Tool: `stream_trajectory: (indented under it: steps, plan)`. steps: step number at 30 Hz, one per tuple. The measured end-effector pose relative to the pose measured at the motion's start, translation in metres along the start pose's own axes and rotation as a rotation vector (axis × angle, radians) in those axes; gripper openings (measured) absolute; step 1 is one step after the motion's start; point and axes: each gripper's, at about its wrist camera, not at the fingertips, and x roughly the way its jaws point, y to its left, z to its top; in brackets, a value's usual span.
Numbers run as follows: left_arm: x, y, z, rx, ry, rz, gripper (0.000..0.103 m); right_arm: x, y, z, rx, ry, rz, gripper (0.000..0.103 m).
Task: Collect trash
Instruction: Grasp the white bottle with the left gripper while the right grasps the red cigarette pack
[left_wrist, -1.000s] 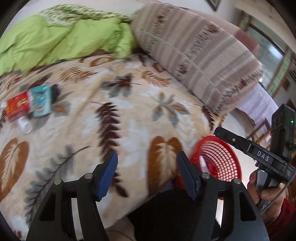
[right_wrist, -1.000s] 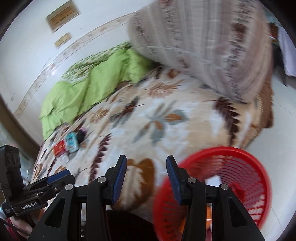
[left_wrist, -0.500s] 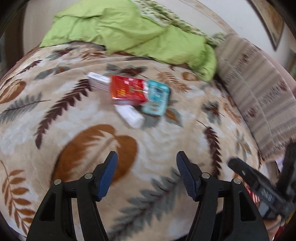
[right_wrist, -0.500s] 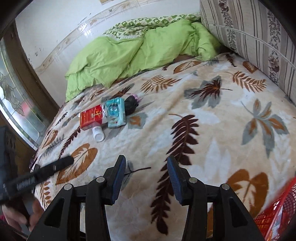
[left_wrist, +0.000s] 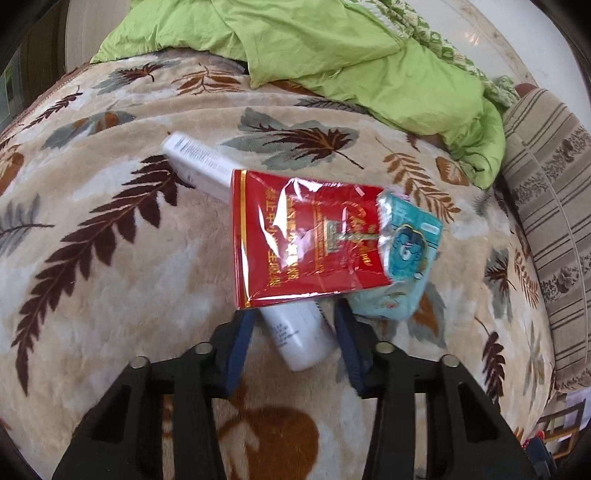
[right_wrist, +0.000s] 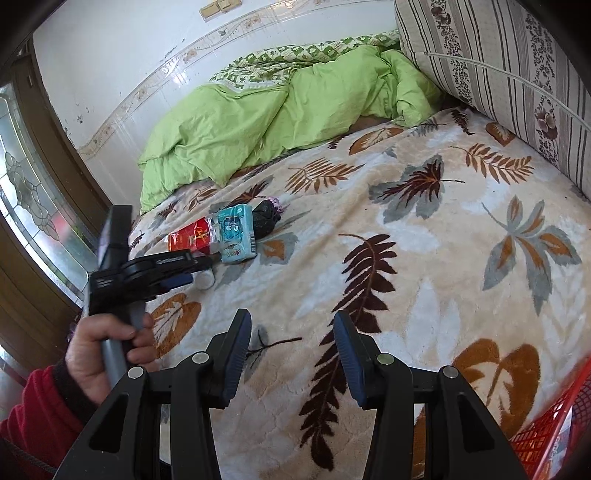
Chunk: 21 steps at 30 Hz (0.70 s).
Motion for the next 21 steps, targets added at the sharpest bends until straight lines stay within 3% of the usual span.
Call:
stream_trajectory:
  steps: [5, 10, 15, 21]
  plan:
    - [-0.013, 0.007, -0.014, 0.048, -0.019, 0.005, 0.029, 0.009, 0.005, 0.000, -0.009, 0.028, 0.012, 0.049]
    - [-0.044, 0.026, -0.043, 0.085, -0.019, 0.004, 0.029, 0.030, 0.015, 0.008, -0.032, 0.091, 0.054, 0.049]
    - [-0.071, 0.049, -0.069, 0.037, -0.040, 0.001, 0.029, 0.066, 0.039, 0.028, -0.013, 0.147, 0.128, 0.049]
    - [-0.071, 0.066, -0.066, 0.014, -0.060, 0.029, 0.030, 0.111, 0.079, 0.045, -0.017, 0.207, 0.183, 0.049]
